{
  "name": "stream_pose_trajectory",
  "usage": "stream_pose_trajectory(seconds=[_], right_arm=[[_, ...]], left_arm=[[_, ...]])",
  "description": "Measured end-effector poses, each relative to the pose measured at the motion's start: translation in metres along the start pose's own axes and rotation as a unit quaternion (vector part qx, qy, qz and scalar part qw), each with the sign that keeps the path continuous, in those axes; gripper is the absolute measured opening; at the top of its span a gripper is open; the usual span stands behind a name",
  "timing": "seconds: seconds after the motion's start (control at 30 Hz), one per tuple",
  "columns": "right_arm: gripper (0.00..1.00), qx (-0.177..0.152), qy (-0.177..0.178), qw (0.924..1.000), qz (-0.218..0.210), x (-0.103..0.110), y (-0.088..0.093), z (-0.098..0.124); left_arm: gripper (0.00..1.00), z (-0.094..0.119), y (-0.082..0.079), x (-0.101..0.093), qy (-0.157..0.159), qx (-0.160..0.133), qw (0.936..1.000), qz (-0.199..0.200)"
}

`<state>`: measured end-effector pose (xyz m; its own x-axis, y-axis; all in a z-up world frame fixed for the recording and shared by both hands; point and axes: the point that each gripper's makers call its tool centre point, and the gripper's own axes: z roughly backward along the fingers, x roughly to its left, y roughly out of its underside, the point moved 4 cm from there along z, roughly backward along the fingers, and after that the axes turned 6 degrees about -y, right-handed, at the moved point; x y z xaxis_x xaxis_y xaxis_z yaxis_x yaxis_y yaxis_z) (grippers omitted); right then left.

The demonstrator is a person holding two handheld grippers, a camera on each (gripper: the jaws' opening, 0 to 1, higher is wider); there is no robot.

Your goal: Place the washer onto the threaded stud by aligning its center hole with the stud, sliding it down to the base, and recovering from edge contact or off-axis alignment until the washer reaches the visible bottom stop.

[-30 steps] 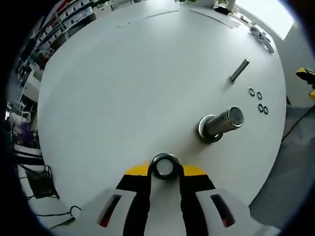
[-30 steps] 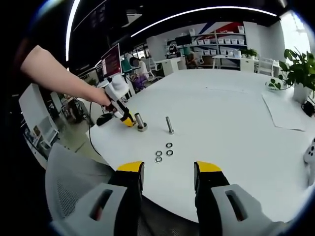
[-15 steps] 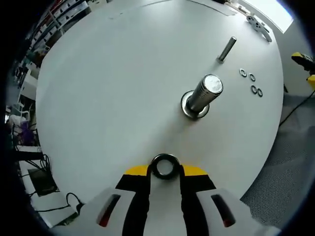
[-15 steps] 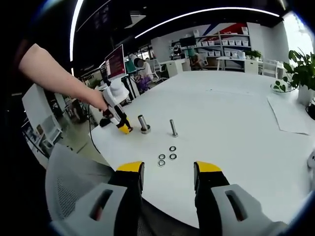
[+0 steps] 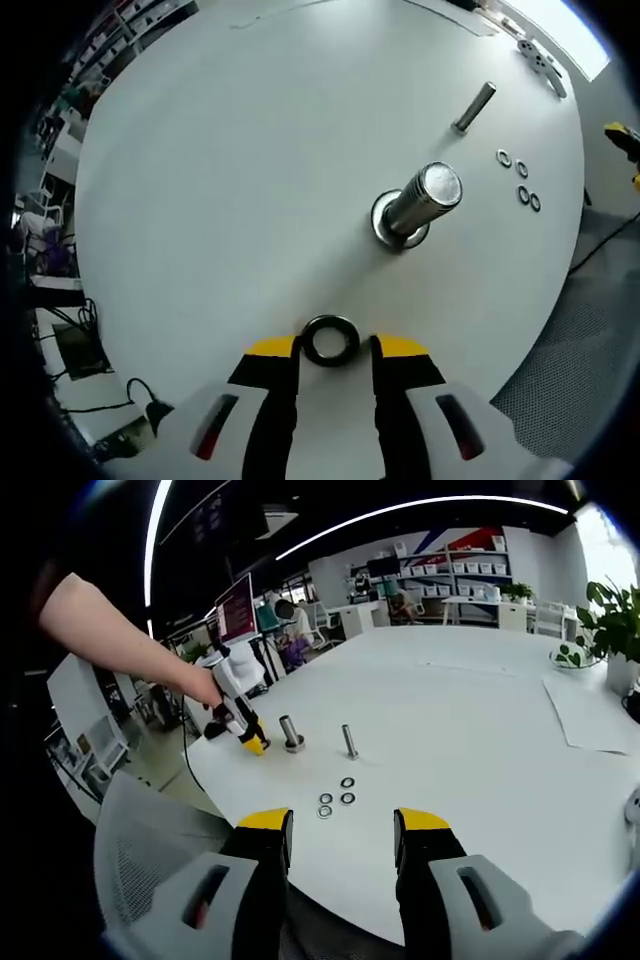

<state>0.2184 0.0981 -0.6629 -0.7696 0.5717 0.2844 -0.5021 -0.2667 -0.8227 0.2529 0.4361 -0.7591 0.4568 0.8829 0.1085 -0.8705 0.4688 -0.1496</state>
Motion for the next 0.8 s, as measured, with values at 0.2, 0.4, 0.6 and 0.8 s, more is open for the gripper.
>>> stream_pose_trajectory(seconds=[0.2,0.4,0.6,0.8], right_arm=[[0.43,-0.004,-0.001,1.0000,-0.001,0.0002,-0.0013,-0.0003],[0.43,-0.002,-0.002,1.0000,-0.006,0.0013,0.0021,-0.0017],[0.42,-0.001,-0.002,1.0000,-0.007,0.0025,0.0026,-0.0016],[0.42,-0.001,0.000,1.0000,-0.007,0.0020,0.0024,-0.0013]], left_arm=[[0.26,-0.0001,0.0002,0.0004,0.001,-0.002,1.0000,-0.002],[0.20,0.0019,-0.0023,0.0007,-0.001,0.007,1.0000,-0.005],[0.20,0.0017,0.0009,0.0007,-0.005,-0.008,0.9999,0.006],[0.19,0.0023,0.0021,-0.0013,-0.009,-0.021,0.9997,0.006]])
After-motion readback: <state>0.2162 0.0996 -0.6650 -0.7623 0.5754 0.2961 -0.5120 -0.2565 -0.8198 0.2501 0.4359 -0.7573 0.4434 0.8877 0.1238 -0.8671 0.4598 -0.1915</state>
